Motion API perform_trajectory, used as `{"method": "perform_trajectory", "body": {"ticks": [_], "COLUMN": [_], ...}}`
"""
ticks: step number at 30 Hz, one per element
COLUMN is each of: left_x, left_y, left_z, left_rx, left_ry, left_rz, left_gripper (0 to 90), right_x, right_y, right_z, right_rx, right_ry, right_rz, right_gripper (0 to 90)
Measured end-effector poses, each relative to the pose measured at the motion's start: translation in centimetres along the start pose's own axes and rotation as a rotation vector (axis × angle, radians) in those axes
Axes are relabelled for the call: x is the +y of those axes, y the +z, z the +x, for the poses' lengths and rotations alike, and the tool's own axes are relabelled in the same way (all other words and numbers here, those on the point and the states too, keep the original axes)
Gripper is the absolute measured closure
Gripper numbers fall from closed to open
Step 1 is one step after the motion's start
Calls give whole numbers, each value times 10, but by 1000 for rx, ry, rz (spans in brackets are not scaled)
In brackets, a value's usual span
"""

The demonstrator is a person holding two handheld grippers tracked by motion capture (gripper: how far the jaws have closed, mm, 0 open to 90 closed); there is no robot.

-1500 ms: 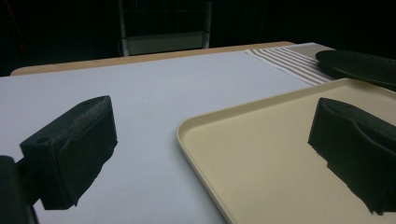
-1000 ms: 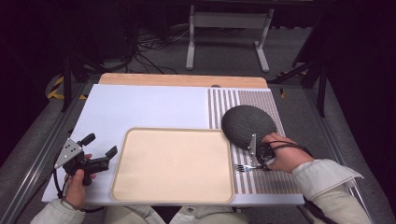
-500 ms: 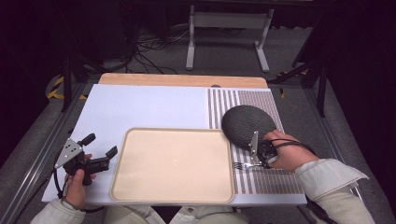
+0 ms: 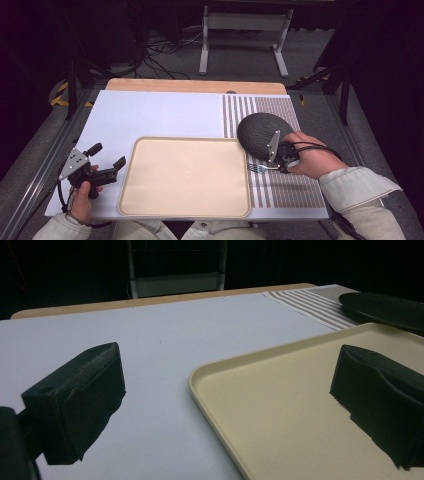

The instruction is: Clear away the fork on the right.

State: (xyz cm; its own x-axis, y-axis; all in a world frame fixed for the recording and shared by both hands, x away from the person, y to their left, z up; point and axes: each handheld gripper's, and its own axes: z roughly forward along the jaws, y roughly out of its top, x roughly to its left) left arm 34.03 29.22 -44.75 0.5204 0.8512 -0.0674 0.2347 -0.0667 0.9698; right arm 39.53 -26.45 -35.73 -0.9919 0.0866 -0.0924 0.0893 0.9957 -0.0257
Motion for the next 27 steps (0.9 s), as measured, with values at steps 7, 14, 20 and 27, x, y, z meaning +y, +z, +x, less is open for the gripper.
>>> {"method": "perform_trajectory", "body": {"ticks": [7,14,20,27], "left_x": [0,0,0,0], "left_y": [0,0,0,0], "left_z": [0,0,0,0], "left_rx": [0,0,-1,-1], "left_ry": [0,0,0,0], "left_rz": [0,0,0,-1], "left_gripper": [17,17,17,17], "right_x": [12,30,42,58], "right_y": [-12,-20,-23,-35], "right_z": [1,3,2,3], "right_rx": [-7,-15,4,10], "right_ry": [46,98,171,295], "right_rz": [-36,-83,-123,-202], "right_gripper": [776,776,776,776]}}
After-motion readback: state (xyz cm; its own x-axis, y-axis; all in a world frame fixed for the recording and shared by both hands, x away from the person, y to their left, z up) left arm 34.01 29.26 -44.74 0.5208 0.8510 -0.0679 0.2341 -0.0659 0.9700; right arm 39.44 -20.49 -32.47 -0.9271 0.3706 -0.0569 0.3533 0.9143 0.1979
